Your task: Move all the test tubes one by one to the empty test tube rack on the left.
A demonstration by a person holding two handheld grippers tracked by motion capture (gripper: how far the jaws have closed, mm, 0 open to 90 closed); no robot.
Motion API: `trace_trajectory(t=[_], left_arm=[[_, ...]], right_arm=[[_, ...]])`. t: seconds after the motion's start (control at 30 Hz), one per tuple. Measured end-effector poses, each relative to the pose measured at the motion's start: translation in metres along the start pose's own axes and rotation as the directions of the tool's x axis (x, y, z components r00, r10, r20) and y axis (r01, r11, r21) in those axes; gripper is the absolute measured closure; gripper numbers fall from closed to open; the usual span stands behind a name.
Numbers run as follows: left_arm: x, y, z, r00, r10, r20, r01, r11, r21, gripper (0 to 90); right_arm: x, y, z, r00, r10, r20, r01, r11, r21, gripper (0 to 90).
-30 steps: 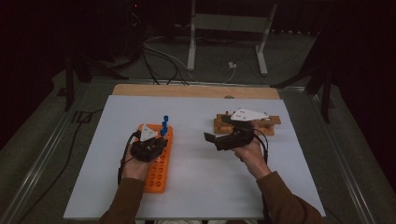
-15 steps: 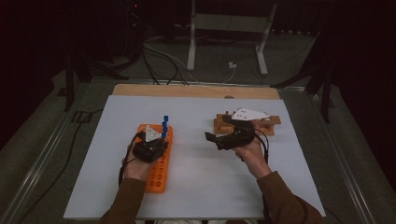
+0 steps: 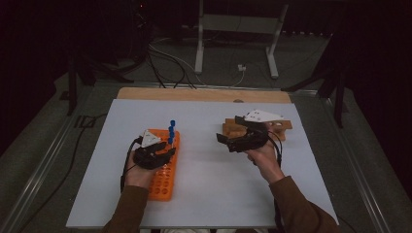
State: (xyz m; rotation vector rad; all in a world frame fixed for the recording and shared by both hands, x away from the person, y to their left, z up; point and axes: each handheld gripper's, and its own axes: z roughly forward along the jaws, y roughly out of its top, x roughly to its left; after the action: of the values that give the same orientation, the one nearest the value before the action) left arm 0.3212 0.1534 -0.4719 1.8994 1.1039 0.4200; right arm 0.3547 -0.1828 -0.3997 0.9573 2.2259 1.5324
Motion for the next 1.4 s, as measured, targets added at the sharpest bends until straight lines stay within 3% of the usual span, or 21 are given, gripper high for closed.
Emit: trace_trajectory(t=[0.17,0.4,0.57,0.73,0.93,1.4], left_arm=[[0.003,0.001,-0.008,0.9987,-0.024,0.044,0.027,0.9965,-0.079,42.9],[0.0,0.005,-0.017,0.9993,-0.03,0.021,0.033,0.9853,-0.167,23.4],[0.0,0.006,-0.021,0.999,-0.044,0.002,0.044,0.9815,-0.186,14.5],[0.0,0.007,-0.021,0.9984,-0.055,0.012,0.056,0.9818,-0.182,2.2],[-0.001,0.007,-0.023,0.9985,-0.054,-0.002,0.053,0.9804,-0.19,0.8],[0.0,0.007,-0.023,0.9982,-0.061,0.001,0.06,0.9788,-0.196,0.8]], right_arm=[[-0.006,0.003,-0.002,0.9997,-0.001,0.025,0.001,1.0,-0.001,0.3],[-0.02,0.002,-0.004,0.9966,0.012,0.081,-0.012,1.0,-0.005,0.3],[-0.028,0.002,-0.005,0.9939,0.022,0.108,-0.022,1.0,-0.009,0.3],[-0.035,0.003,-0.006,0.9906,0.024,0.135,-0.023,1.0,-0.007,0.3],[-0.042,0.003,-0.006,0.9851,0.025,0.17,-0.024,1.0,-0.003,0.3],[-0.073,-0.006,-0.004,0.9591,0.081,0.271,-0.086,0.996,0.008,1.1]])
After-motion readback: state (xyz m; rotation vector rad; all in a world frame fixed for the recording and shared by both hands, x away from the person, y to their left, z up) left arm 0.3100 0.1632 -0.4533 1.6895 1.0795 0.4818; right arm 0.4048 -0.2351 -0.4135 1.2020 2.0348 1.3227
